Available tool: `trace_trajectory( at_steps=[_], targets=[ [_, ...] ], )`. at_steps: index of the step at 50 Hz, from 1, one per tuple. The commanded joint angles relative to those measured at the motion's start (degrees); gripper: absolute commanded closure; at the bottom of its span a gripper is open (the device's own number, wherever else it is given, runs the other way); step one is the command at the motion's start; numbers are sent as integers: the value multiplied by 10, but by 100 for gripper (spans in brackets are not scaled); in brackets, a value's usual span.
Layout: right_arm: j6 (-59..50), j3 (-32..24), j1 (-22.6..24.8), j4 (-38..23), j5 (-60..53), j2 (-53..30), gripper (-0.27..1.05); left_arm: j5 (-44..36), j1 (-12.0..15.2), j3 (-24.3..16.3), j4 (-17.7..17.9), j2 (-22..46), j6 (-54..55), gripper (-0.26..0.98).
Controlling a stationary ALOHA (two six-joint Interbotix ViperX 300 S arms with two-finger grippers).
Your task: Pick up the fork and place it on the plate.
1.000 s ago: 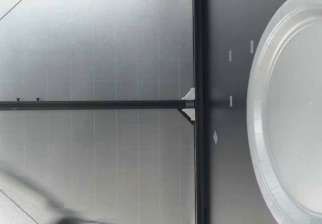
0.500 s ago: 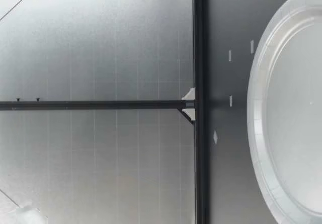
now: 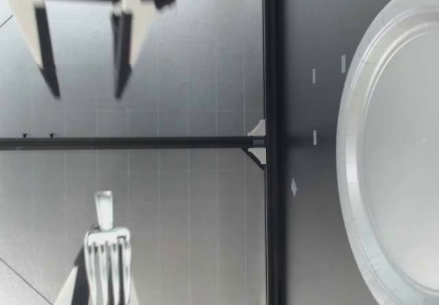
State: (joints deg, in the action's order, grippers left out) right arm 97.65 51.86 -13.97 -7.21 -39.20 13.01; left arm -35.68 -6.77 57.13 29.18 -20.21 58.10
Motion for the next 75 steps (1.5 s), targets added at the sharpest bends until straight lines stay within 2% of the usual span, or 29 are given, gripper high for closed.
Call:
trace_trajectory(
  at_steps=[1, 12, 24, 38, 45, 52, 60, 64, 68, 75],
  targets=[
    [-2, -31, 3, 2, -13, -24, 11, 1, 1, -22, -3, 4, -1, 62],
    [-25, -75, 12, 3, -31, -78, 11, 17, 0, -44, -10, 18, 0, 62],
    [-35, -91, 19, 2, -42, -101, 11, 40, 0, -47, -11, 26, 14, 62],
    [-33, -102, 22, 1, -43, -122, 16, 38, 0, -57, -31, 33, 27, 62],
    [-32, -102, 24, 1, -41, -123, 28, 38, 0, -56, -33, 35, 27, 62],
    [-29, -102, 30, 0, -41, -124, 50, 36, 0, -52, -35, 35, 23, 62],
    [-25, -102, 33, -1, -41, -127, 71, 27, 0, -41, -58, 37, 10, 60],
    [-26, -102, 35, -1, -41, -128, 77, 11, 1, -36, -76, 37, -5, 54],
    [-29, -102, 39, -1, -40, -129, 77, -10, 1, -34, -82, 36, -25, 43],
    [-33, -102, 43, -1, -40, -128, 77, -20, 2, -33, -83, 33, -74, 7]
  ],
)
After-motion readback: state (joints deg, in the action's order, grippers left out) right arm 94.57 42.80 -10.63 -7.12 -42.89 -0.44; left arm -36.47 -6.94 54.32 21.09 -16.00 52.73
